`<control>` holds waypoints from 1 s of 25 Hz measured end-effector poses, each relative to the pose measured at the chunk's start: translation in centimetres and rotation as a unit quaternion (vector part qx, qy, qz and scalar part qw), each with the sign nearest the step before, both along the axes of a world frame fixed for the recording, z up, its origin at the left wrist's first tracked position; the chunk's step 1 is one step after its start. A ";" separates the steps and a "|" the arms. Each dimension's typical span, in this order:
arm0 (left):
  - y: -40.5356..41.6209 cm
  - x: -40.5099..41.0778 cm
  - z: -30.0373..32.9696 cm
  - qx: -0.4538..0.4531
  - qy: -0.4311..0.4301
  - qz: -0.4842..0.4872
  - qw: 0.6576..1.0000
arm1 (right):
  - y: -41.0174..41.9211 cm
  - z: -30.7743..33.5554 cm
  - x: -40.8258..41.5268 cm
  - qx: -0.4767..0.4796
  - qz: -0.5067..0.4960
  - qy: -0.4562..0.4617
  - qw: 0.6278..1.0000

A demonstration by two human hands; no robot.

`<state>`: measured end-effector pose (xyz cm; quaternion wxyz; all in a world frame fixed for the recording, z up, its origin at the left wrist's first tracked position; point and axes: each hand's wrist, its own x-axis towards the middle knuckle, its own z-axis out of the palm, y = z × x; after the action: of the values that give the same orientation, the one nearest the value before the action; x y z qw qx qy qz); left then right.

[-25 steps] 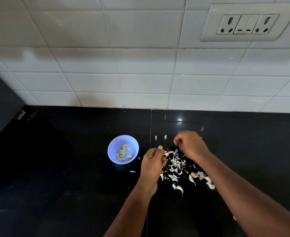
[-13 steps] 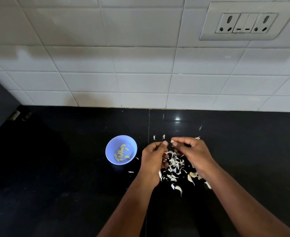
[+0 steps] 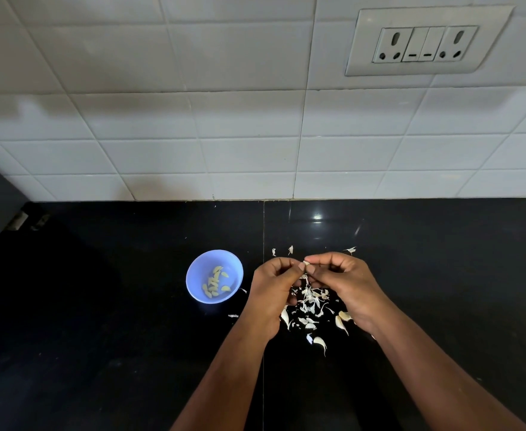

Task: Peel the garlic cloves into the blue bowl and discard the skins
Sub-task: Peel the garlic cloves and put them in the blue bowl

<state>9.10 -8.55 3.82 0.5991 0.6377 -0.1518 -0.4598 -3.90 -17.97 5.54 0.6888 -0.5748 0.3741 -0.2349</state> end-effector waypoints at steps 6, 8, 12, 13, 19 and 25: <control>-0.1 0.0 0.4 0.011 -0.066 -0.004 0.998 | 0.1 -0.2 0.5 -0.017 0.015 0.007 1.000; -0.4 -0.2 0.7 0.013 -0.059 -0.002 0.998 | 0.2 -0.3 0.6 0.005 0.008 -0.001 1.000; -0.3 -0.7 1.3 -0.012 -0.047 -0.017 0.999 | 0.9 -0.8 0.8 0.127 -0.041 -0.079 0.988; -0.1 -0.9 1.4 -0.018 -0.045 -0.021 0.999 | 1.1 -0.8 0.9 0.152 -0.050 -0.095 0.983; 0.9 -1.0 1.3 -0.002 -0.010 -0.047 0.999 | 1.0 -0.9 1.0 0.223 -0.089 -0.127 0.962; 1.0 -0.9 -0.6 0.126 -0.215 -0.082 0.965 | 1.1 -0.9 0.7 0.093 -0.094 -0.055 0.990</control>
<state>8.24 -7.51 3.24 0.4279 0.7771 -0.2692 -0.3749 -3.17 -16.89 4.64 0.7338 -0.4565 0.4081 -0.2943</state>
